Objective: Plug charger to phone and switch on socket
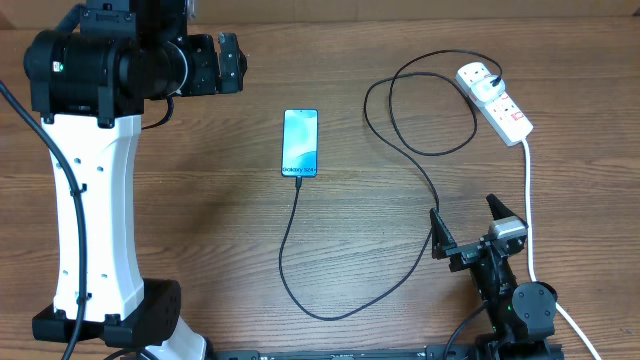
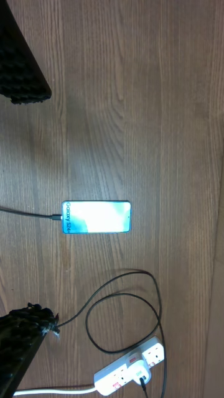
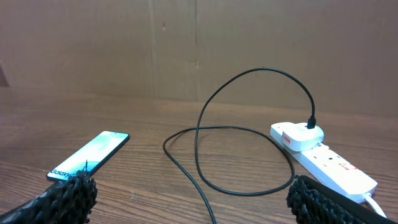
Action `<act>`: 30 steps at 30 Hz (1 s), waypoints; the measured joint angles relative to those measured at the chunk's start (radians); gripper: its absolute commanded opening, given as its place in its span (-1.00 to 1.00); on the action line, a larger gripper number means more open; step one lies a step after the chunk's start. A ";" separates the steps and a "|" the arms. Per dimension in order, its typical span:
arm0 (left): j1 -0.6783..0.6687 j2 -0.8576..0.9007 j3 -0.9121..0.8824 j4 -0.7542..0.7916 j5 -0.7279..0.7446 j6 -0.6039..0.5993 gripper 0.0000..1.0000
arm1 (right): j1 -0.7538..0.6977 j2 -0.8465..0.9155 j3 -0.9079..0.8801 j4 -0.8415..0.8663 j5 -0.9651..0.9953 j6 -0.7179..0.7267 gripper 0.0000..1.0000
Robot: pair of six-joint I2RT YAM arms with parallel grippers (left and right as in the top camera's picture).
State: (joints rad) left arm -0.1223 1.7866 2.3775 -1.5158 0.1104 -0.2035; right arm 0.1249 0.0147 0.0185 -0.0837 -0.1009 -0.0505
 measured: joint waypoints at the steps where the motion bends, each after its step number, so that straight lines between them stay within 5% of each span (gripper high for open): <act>1: 0.000 0.000 0.000 0.000 0.000 0.000 0.99 | 0.000 0.000 0.000 0.000 0.002 -0.001 1.00; 30: 0.000 0.000 0.000 0.000 0.000 0.000 0.99 | 0.000 0.000 0.000 -0.005 0.037 0.051 1.00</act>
State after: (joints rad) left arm -0.1223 1.7866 2.3775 -1.5158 0.1104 -0.2035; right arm 0.1249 0.0147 0.0185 -0.0887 -0.0635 0.0006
